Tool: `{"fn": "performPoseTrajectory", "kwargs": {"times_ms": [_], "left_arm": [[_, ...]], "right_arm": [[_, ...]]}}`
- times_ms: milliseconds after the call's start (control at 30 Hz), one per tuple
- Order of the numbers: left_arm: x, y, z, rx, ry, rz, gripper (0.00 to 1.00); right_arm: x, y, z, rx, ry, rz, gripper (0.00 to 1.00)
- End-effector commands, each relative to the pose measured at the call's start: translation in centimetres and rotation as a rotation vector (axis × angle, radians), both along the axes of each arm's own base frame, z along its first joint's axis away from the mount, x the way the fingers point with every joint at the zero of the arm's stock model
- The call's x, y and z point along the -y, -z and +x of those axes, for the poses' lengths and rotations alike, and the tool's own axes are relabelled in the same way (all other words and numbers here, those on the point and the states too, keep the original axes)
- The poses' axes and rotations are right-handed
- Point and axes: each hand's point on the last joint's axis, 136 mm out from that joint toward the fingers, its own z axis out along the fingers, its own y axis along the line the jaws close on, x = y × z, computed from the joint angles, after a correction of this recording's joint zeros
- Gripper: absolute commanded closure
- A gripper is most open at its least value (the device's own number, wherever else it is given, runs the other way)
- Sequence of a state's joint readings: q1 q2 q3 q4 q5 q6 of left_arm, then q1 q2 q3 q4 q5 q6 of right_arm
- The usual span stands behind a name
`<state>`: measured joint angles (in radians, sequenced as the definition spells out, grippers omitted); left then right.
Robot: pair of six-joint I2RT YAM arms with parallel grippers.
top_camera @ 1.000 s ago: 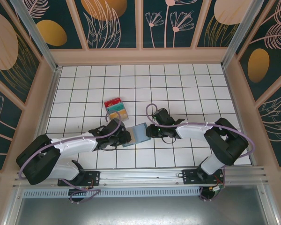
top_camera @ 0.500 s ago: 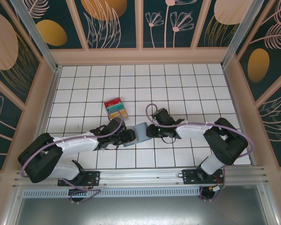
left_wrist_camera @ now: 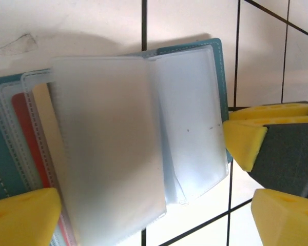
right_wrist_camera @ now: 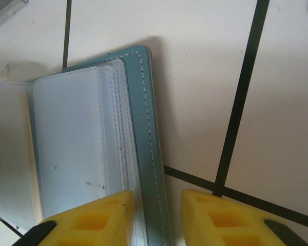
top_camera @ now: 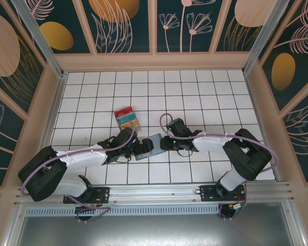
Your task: Take the credit cards out of the card holder
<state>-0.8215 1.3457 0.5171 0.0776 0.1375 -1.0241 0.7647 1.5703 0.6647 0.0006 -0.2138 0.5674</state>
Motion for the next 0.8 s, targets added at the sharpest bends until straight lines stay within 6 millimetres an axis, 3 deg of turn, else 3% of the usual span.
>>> {"fn": "performPoseTrajectory", "kwargs": {"times_ms": [0, 300, 767], "left_arm": [[0.2, -0.7, -0.3, 0.021, 0.018, -0.022, 0.02], [-1.3, -0.5, -0.6, 0.027, -0.011, 0.020, 0.01], [0.5, 0.2, -0.5, -0.008, 0.031, -0.019, 0.06]], "right_arm": [[-0.1, 1.6, -1.3, -0.068, -0.017, 0.001, 0.69], [0.1, 0.7, -0.7, -0.038, -0.006, -0.003, 0.68], [0.0, 1.1, -1.1, -0.056, -0.012, 0.003, 0.69]]}}
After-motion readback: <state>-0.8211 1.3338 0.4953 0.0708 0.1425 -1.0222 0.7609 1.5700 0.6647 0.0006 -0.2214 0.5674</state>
